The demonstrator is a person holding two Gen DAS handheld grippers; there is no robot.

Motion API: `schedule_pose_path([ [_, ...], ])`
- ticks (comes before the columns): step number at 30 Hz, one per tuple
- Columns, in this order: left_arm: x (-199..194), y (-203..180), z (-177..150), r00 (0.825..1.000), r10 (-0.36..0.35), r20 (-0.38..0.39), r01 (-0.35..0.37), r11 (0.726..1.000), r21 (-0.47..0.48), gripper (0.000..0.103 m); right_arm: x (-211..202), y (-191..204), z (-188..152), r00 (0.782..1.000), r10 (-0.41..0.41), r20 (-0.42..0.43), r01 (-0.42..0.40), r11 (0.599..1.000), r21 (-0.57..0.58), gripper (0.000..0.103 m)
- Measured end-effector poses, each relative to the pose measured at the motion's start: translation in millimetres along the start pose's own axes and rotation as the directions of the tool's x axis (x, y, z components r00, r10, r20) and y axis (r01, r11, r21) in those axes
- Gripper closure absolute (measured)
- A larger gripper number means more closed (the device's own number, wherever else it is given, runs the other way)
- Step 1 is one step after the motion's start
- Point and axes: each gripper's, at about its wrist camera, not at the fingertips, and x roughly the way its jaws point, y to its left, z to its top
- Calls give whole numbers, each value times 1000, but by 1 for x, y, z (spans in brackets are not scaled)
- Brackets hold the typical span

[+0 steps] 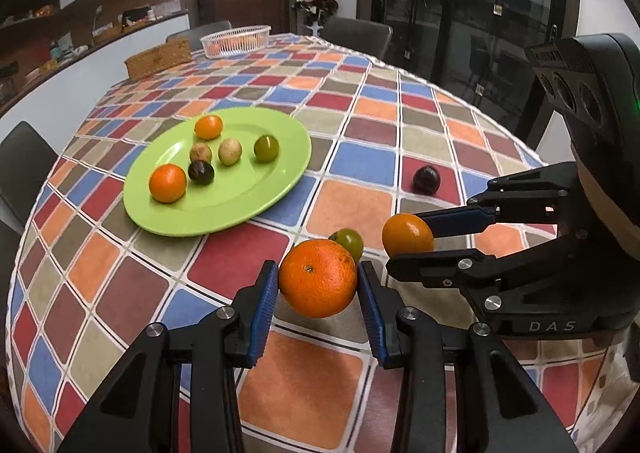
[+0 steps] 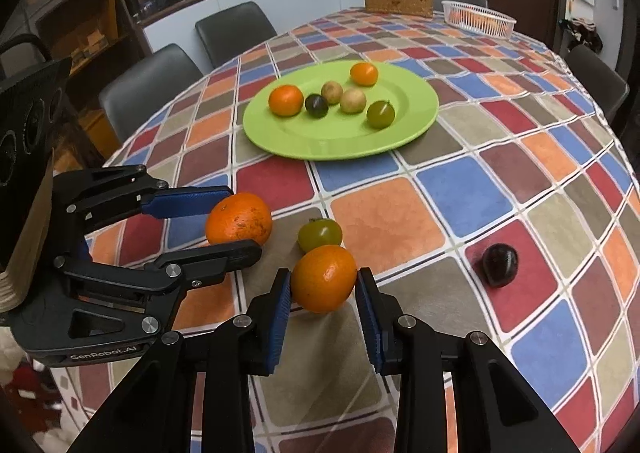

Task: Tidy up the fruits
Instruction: 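Grasp the large orange with left gripper while right gripper grasps the small orange, then carry both oranges onto the green plate and open both grippers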

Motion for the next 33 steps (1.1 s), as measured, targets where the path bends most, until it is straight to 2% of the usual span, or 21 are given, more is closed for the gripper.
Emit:
schedule_pose_path([
  [10, -29, -3, 13, 996, 28, 80, -26, 999, -34, 64, -34, 3, 14, 994, -7, 108, 6, 1000, 15, 69],
  [18, -37, 6, 29, 990, 74, 118, -69, 997, -44, 64, -43, 1, 36, 986, -21, 164, 18, 1000, 19, 69],
  [33, -13, 48, 52, 988, 103, 117, -93, 992, -89, 64, -15, -1, 81, 986, -45, 160, 44, 999, 6, 69],
])
